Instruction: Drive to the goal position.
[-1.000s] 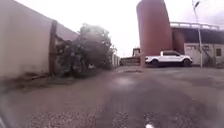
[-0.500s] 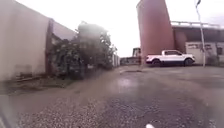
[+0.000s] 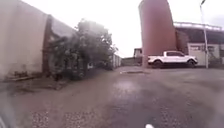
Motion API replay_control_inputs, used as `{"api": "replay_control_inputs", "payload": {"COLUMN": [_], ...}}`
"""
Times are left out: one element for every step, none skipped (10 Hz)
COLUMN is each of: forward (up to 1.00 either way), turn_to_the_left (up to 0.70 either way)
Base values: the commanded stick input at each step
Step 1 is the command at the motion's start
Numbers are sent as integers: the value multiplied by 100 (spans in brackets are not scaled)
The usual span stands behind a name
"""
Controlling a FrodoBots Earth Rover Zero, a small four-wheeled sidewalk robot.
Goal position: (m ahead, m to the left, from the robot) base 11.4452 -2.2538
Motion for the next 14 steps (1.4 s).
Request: {"api": "replay_control_inputs", "payload": {"forward": [60,60,60,60,60,60,60,60,60,60,60,60,60,60], "turn_to_the_left": [0,0,0,0,0,0,0,0,0,0,0,0,0,0]}}
